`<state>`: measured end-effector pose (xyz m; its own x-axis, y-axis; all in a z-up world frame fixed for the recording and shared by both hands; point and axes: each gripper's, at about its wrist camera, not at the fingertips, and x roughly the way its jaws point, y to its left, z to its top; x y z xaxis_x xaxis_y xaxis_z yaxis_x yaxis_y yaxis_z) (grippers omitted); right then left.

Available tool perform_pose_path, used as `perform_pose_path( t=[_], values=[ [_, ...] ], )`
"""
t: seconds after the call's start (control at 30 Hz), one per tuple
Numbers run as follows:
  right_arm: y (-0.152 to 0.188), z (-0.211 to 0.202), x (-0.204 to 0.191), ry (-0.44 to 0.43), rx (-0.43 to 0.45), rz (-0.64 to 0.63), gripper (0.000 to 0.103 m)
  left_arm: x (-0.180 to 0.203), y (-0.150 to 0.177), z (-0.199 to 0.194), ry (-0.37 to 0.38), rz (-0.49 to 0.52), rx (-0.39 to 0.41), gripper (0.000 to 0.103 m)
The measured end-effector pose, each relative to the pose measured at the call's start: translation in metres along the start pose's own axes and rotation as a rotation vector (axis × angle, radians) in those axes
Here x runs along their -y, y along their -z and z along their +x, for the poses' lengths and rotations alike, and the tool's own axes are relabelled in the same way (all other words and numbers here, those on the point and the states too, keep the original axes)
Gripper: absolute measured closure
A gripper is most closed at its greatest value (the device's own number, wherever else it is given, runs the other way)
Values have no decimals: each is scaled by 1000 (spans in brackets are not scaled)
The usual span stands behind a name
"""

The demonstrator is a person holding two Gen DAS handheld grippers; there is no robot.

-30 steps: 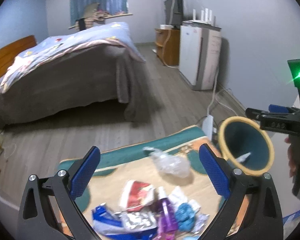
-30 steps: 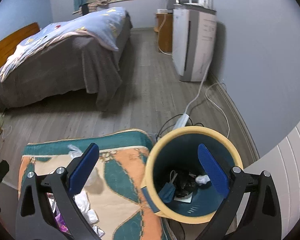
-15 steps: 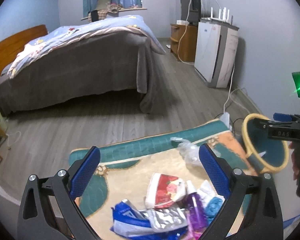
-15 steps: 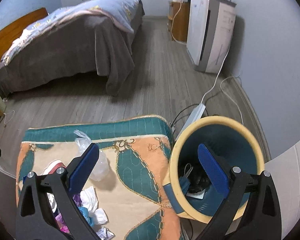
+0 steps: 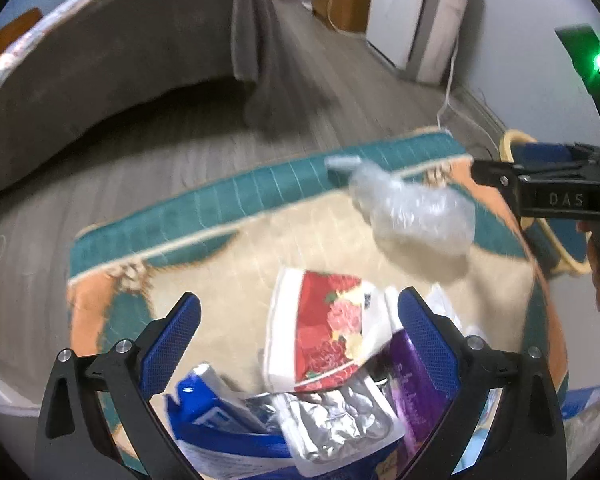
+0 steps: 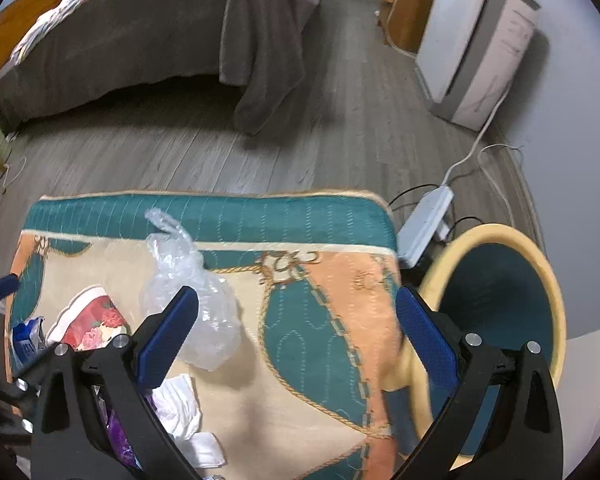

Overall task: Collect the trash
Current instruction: 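Grasp the red floral paper cup with the left gripper while the right grasps the clear plastic bag, then lift the clear plastic bag toward the bin with the right gripper while the left holds the cup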

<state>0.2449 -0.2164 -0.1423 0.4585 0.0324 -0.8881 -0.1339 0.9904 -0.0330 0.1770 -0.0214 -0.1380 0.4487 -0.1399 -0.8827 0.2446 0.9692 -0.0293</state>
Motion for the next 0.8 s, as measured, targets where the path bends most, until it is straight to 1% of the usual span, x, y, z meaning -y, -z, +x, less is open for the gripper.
perform_pose_path(
  t=[0.07,0.13,0.27,0.33,0.4,0.47,0.5,0.53,0.57,0.6,0.63,0.67,0.7,0.73,0.77,0.8],
  values=[
    [-1,7,-6,-14,-22,-20,6,0,0,5,34,-2,-24,5],
    [-1,13,-14,-38,-42,-49,6,0,0,10,50,8,-47,5],
    [-1,23,-26,-67,-64,-94,6,1,5,25,64,24,-130,6],
    [0,26,-30,-84,-79,-100,7,1,6,30,56,32,-151,7],
    [0,31,-35,-109,-96,-104,9,0,7,33,67,33,-162,8],
    [0,35,-38,-144,-116,-104,19,-1,7,35,84,31,-169,11],
    [0,37,-39,-159,-127,-104,23,-1,6,36,94,32,-177,19],
    [2,39,-41,-179,-146,-107,30,0,7,38,102,34,-193,25],
    [3,41,-43,-190,-159,-110,39,1,7,40,102,36,-201,25],
    [5,42,-44,-202,-175,-115,45,2,7,40,100,39,-205,25],
    [7,43,-46,-208,-187,-124,59,3,7,40,99,43,-205,25],
    [8,42,-47,-207,-195,-135,65,4,7,39,96,49,-202,26],
    [9,40,-48,-211,-194,-138,67,4,7,38,96,51,-198,26],
    [9,39,-48,-218,-192,-138,74,5,6,37,96,50,-194,26],
    [9,36,-48,-225,-189,-136,77,5,5,34,98,46,-187,27],
    [9,33,-48,-228,-185,-134,78,5,5,33,100,44,-181,27]
  ],
)
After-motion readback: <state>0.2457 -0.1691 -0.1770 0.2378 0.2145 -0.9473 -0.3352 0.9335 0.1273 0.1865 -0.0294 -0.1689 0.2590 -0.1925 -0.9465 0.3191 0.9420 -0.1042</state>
